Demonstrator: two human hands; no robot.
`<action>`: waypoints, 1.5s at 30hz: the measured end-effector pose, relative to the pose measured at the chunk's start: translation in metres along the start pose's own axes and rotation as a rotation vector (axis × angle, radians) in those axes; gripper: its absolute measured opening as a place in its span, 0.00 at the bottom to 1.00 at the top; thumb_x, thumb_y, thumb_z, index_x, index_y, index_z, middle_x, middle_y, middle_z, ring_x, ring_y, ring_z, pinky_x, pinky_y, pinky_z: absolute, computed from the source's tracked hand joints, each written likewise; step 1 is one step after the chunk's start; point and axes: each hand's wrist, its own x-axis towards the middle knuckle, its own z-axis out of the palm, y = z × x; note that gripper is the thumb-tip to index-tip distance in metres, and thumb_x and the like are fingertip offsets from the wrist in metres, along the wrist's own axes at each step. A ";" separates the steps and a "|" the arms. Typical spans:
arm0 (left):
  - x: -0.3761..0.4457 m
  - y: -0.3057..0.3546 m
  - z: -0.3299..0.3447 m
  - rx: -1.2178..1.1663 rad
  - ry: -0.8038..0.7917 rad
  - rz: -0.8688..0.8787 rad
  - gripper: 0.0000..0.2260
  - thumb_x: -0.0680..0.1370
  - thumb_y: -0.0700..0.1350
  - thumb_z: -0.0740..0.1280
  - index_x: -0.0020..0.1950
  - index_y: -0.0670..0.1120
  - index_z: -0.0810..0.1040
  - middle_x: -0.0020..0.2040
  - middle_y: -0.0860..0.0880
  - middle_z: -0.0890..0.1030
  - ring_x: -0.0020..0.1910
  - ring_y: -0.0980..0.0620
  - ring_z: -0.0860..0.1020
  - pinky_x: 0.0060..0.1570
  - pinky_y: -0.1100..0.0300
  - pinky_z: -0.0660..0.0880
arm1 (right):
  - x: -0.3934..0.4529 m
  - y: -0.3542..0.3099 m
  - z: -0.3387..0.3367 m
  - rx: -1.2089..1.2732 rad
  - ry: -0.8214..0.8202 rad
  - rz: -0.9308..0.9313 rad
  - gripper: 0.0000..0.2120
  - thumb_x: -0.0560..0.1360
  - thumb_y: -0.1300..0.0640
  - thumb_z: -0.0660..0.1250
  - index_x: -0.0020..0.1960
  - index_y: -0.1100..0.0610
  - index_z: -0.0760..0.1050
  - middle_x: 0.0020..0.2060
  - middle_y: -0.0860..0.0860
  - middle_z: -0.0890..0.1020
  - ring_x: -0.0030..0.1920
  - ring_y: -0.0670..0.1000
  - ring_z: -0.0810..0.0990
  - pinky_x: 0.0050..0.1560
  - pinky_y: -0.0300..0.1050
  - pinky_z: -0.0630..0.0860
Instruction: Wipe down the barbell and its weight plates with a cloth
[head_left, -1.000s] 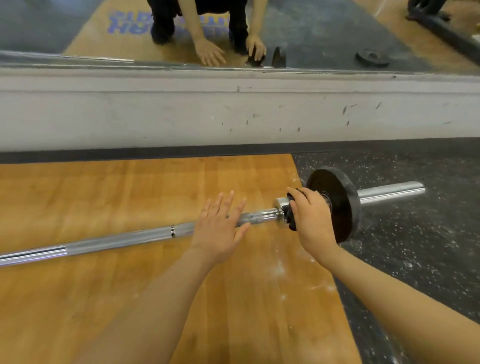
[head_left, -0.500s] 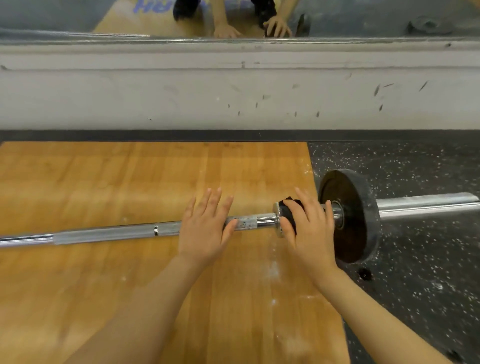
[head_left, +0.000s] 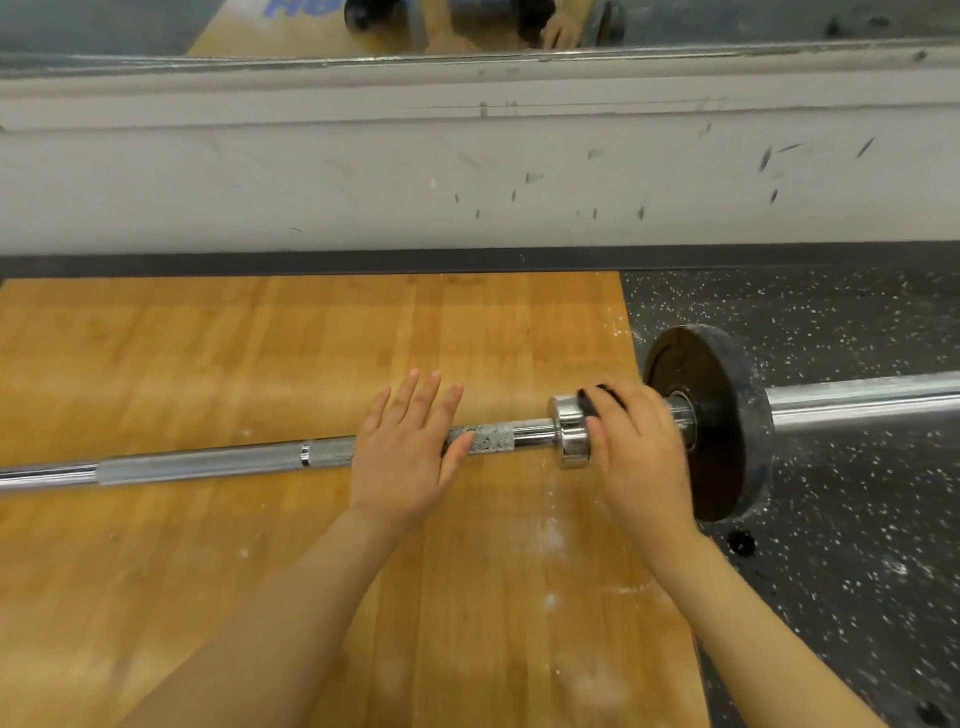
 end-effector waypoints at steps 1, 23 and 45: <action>0.001 0.000 0.000 0.001 0.001 0.001 0.31 0.82 0.62 0.38 0.76 0.50 0.66 0.75 0.47 0.67 0.76 0.46 0.61 0.74 0.49 0.53 | 0.000 0.006 -0.003 -0.011 0.001 0.030 0.16 0.81 0.57 0.59 0.62 0.64 0.77 0.60 0.59 0.78 0.62 0.60 0.74 0.63 0.57 0.72; 0.008 -0.006 -0.001 -0.009 -0.009 0.016 0.28 0.82 0.59 0.40 0.77 0.50 0.64 0.75 0.46 0.67 0.76 0.46 0.61 0.74 0.50 0.52 | 0.012 -0.039 0.014 -0.058 -0.045 -0.151 0.15 0.78 0.56 0.66 0.61 0.62 0.78 0.62 0.57 0.79 0.67 0.59 0.73 0.69 0.57 0.68; 0.004 -0.002 0.001 -0.015 0.008 -0.005 0.28 0.82 0.59 0.42 0.77 0.50 0.64 0.75 0.46 0.66 0.76 0.46 0.60 0.74 0.49 0.53 | 0.010 -0.041 0.007 0.021 -0.104 -0.023 0.19 0.77 0.55 0.67 0.66 0.61 0.75 0.67 0.58 0.75 0.70 0.59 0.71 0.67 0.58 0.70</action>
